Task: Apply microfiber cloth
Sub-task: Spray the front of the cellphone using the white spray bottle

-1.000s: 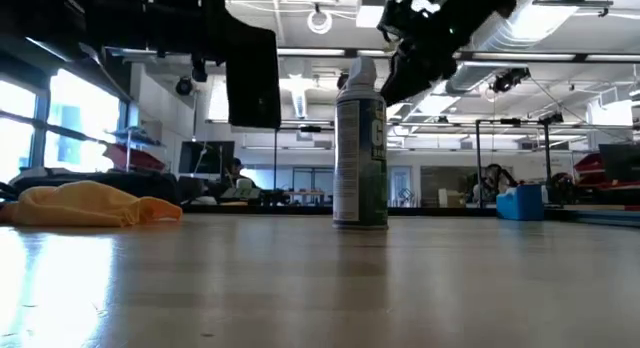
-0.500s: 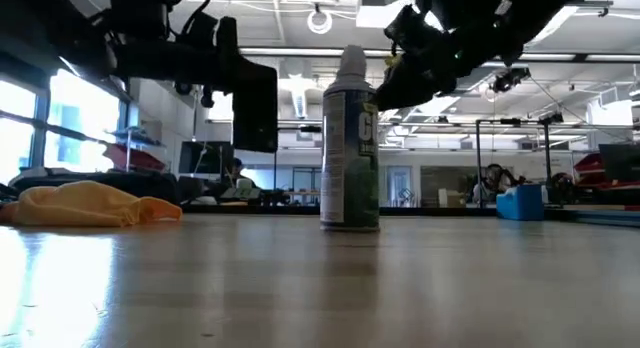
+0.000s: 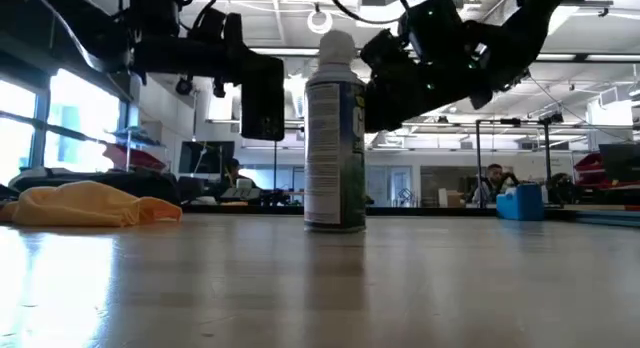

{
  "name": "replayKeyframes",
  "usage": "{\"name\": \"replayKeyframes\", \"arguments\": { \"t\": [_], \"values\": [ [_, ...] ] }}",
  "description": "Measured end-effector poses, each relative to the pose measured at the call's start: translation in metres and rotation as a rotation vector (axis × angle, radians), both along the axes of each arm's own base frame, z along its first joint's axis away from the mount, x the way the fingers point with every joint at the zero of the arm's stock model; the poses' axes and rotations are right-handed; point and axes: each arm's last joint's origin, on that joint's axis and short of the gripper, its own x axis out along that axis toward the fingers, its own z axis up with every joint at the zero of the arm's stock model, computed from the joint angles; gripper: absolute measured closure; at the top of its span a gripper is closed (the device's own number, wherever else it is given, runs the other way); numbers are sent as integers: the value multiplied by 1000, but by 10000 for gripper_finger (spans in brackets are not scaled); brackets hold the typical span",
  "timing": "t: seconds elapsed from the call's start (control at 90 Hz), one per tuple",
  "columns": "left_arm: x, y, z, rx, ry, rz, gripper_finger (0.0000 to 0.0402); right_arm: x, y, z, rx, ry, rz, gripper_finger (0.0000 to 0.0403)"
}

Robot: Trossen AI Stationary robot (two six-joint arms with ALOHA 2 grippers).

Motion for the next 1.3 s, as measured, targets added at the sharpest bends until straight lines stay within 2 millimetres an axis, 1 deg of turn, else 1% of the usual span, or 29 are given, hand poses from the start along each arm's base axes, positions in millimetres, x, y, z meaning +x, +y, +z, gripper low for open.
{"name": "replayKeyframes", "arguments": {
  "t": [0.089,0.211,0.333,0.422,0.5,0.567,0.622,0.756,0.811,0.867,0.956,1.056,1.156,1.3],
  "values": [
    [0,0,0,-1,2,-2,399,3,9,-4,20,19,19,396],
    [2,-3,0,0,1,-18,399,4,21,-4,42,22,20,396],
    [7,-13,0,-1,1,-53,399,4,33,-4,66,28,38,396],
    [11,-22,0,-3,0,-54,399,1,39,2,72,49,-1,396],
    [13,-31,1,16,7,-52,399,-4,37,16,49,73,-48,396],
    [14,-38,5,36,-3,-35,399,-9,32,35,-1,84,-67,396],
    [13,-42,8,48,-14,-21,399,-13,28,55,-43,87,-66,396],
    [10,-46,14,57,-40,38,399,-21,18,103,-180,54,-28,396],
    [10,-48,14,47,-39,62,399,-21,13,119,-231,28,3,396],
    [11,-50,13,33,-40,85,399,-18,9,134,-244,0,60,396],
    [13,-58,14,15,-50,100,399,-7,0,147,-194,-7,189,400],
    [15,-69,13,1,-49,128,399,10,-6,148,-146,71,302,402],
    [16,-80,13,0,-37,164,399,26,-5,147,-141,157,390,403],
    [17,-94,12,-14,-34,180,399,41,1,152,-141,167,501,403]
  ]
}}
